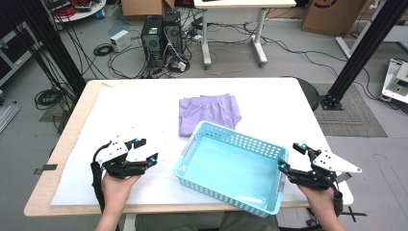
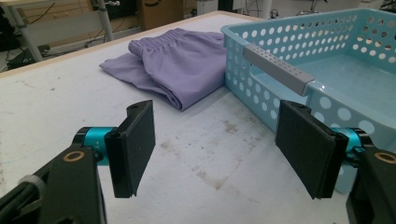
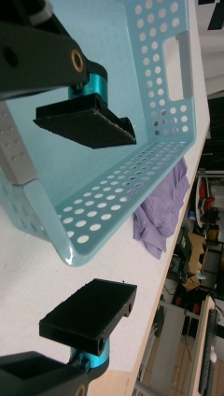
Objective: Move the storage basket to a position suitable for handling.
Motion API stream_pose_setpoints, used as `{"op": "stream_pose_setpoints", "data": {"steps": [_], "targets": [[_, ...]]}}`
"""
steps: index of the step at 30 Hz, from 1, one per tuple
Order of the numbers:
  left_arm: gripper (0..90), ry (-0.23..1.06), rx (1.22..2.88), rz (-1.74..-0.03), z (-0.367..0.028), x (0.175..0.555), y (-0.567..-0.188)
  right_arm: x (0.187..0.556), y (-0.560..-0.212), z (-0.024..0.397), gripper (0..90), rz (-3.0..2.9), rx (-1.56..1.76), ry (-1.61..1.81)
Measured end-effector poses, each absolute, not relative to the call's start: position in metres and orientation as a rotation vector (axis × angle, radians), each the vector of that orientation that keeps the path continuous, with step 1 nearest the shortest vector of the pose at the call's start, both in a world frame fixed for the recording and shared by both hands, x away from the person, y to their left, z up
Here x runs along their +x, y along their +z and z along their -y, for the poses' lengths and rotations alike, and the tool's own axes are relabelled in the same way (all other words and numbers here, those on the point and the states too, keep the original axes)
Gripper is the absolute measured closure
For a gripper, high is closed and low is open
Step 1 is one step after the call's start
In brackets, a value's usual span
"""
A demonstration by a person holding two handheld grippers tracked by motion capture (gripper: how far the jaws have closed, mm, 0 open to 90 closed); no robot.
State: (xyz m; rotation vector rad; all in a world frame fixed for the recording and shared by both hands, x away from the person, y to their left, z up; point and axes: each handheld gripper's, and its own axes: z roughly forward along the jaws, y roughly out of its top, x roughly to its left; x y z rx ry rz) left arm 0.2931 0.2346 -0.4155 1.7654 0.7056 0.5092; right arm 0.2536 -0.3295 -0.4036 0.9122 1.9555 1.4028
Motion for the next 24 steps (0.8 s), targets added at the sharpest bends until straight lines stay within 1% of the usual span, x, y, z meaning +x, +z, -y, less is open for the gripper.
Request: {"op": "stream_pose_setpoints", "data": {"steps": [6,15,19,24], "targets": [[29.1,0.505,1.762,-0.719,-0.232,0.291,-0.416,0.255,-0.403,0.334,24.4,-1.933,0.924,1.402],[29.1,0.469,1.737,-0.686,-0.23,0.285,-0.411,0.254,-0.399,0.332,24.4,-1.929,0.918,1.41],[29.1,0.469,1.74,-0.658,-0.23,0.279,-0.41,0.247,-0.395,0.336,24.4,-1.911,0.919,1.412],[29.1,0.431,1.756,-0.622,-0.226,0.269,-0.411,0.236,-0.395,0.344,24.4,-1.896,0.939,1.428]]}}
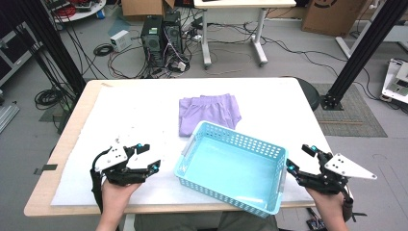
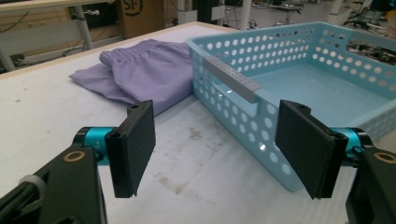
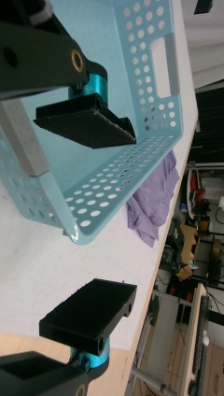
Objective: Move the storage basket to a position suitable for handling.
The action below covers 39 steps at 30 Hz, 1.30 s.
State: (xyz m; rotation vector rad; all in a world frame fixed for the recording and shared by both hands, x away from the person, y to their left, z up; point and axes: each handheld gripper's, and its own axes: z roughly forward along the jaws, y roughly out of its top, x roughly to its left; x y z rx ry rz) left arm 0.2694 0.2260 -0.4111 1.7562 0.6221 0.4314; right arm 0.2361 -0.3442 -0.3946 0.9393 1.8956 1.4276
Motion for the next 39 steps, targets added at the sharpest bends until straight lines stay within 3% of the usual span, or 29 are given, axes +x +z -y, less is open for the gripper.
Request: {"op": "stream_pose_setpoints", "data": {"steps": [14,39], "targets": [[29.0,0.331,1.847,-0.521,-0.197,0.244,-0.423,0.19,-0.395,0.34,22.4,-1.912,0.915,1.476],[29.1,0.276,1.904,-0.473,-0.173,0.256,-0.434,0.145,-0.415,0.321,21.0,-2.151,0.769,1.491]]}}
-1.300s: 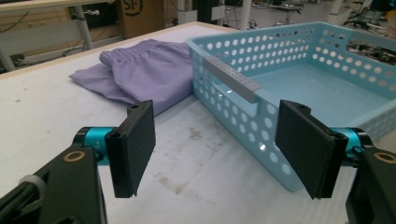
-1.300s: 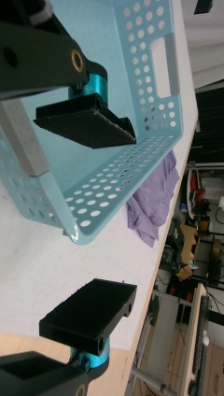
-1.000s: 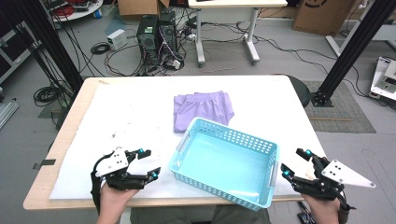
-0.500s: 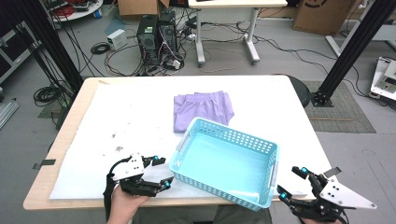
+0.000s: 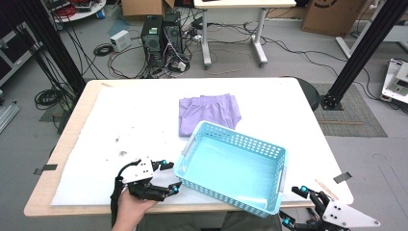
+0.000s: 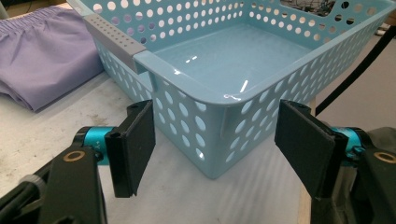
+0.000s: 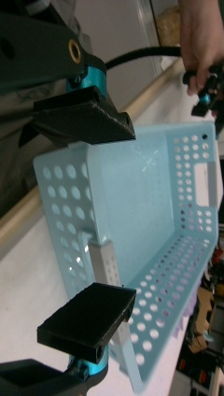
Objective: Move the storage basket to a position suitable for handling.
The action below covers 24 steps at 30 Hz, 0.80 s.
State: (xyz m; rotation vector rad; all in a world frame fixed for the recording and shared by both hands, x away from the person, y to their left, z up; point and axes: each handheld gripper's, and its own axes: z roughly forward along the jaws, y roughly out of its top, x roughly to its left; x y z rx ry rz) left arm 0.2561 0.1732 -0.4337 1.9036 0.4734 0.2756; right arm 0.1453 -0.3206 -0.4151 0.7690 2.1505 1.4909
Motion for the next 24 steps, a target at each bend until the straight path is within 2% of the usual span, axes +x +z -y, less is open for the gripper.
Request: {"op": "stream_pose_setpoints", "data": {"steps": [19,24], "targets": [[29.1,0.231,1.94,-0.453,-0.154,0.263,-0.439,0.154,-0.432,0.305,19.4,-2.297,0.835,1.335],[25.8,0.229,1.93,-0.481,-0.15,0.266,-0.44,0.156,-0.433,0.303,18.0,-2.296,0.849,1.336]]}}
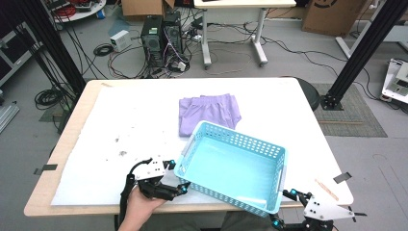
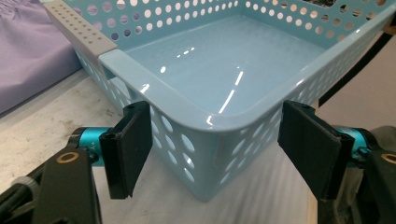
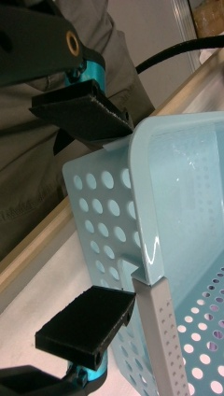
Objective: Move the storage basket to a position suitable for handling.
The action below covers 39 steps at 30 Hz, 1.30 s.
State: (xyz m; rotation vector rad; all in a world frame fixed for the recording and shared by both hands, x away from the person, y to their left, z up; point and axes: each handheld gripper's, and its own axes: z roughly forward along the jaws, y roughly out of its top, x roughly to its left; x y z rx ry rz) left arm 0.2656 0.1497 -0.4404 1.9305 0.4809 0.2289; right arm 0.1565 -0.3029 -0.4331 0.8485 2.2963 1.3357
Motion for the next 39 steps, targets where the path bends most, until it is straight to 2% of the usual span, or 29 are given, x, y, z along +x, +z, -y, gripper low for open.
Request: {"op": "stream_pose_setpoints", "data": {"steps": [3,5,10,15,20,29,39], "targets": [[26.3,0.221,1.916,-0.483,-0.149,0.266,-0.441,0.157,-0.433,0.302,17.3,-2.284,0.874,1.325],[27.5,0.221,1.923,-0.47,-0.147,0.265,-0.441,0.158,-0.433,0.301,13.7,-2.262,0.905,1.31],[27.9,0.208,1.943,-0.461,-0.147,0.265,-0.441,0.163,-0.434,0.305,13.8,-2.253,0.936,1.324],[25.5,0.183,1.978,-0.463,-0.145,0.268,-0.443,0.173,-0.439,0.303,13.8,-2.343,0.971,1.317],[22.2,0.213,1.973,-0.471,-0.136,0.268,-0.441,0.175,-0.437,0.294,13.6,-2.334,0.912,1.298],[31.9,0.242,1.97,-0.429,-0.128,0.265,-0.438,0.185,-0.43,0.305,16.6,-2.253,0.97,1.261],[28.1,0.196,1.98,-0.452,-0.125,0.266,-0.438,0.185,-0.433,0.308,16.6,-2.27,0.976,1.255]]}}
